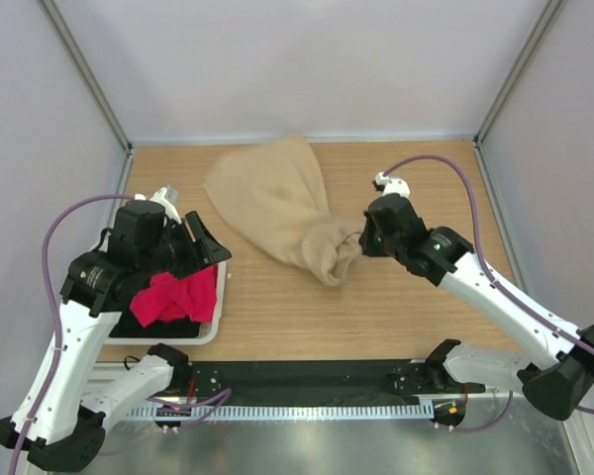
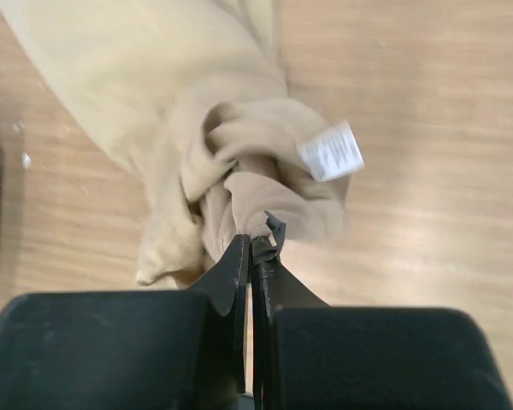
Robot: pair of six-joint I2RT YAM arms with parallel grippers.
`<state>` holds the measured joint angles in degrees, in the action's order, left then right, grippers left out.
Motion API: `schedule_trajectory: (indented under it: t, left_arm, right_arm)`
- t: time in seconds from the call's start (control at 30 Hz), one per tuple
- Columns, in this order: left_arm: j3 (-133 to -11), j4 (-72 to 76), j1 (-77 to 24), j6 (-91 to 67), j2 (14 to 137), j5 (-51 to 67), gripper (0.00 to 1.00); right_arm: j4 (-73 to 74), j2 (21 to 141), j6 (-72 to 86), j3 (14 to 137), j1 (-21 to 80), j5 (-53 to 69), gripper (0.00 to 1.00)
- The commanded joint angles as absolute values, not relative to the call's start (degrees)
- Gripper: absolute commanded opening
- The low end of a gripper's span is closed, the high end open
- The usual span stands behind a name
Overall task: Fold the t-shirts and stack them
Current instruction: Flatten the tshirt out
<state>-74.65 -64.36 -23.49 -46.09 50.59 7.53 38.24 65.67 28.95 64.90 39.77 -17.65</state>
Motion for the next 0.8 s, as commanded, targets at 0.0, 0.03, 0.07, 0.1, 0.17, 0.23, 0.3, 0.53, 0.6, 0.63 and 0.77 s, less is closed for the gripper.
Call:
schedule_trajectory:
  t: [0.0, 0.03, 0.07, 0.1, 0.17, 0.23, 0.3, 0.53, 0.6, 0.63, 0.77]
  left_arm:
    - [-73.7, -63.9, -23.2, -46.2, 50.5, 8.2, 0.57]
    - [-72.9, -63.5, -23.1, -46.2, 51.0, 9.6, 0.61]
    - [-72.4, -62.3, -23.2, -45.9, 51.4, 10.6, 0.63]
    - [-72.0, -61.8, -23.2, -45.7, 52.0, 12.2, 0.64]
    - [-70.5, -59.6, -23.4, -45.0, 54.7, 17.4, 0.71]
    - [-69.4, -58.1, -24.5, -45.3, 57.5, 18.8, 0.73]
    - [-67.2, -52.9, -28.7, -47.8, 59.5, 20.7, 0.73]
    - [-64.6, -27.8, -42.4, -64.0, 77.9, 33.6, 0.77]
    - [-67.0, -27.2, -43.8, -65.5, 83.2, 34.4, 0.78]
    - [-67.3, -27.4, -43.9, -65.9, 84.1, 33.8, 0.79]
    - [-67.2, -29.7, -43.9, -64.8, 84.4, 29.7, 0.79]
  right_arm:
    - [41.3, 55.1, 34.4, 63.2, 40.0, -17.1, 0.01]
    - [42.5, 54.5, 34.7, 62.4, 40.1, -17.3, 0.01]
    - [44.9, 54.3, 34.8, 62.2, 40.1, -17.1, 0.01]
    - [45.8, 54.0, 35.0, 62.1, 40.1, -16.6, 0.01]
    - [47.4, 53.5, 35.9, 61.2, 40.0, -15.0, 0.01]
    - [48.0, 52.6, 37.0, 60.3, 40.1, -14.6, 0.01]
    - [48.1, 51.5, 37.8, 59.8, 40.0, -13.4, 0.01]
    - [48.7, 47.6, 41.3, 58.2, 40.1, -10.3, 0.01]
    - [48.6, 46.4, 42.6, 57.6, 40.0, -11.1, 0.01]
    - [48.8, 46.3, 43.0, 57.7, 40.1, -11.2, 0.01]
    - [47.9, 48.3, 43.5, 56.7, 40.1, -3.6, 0.08]
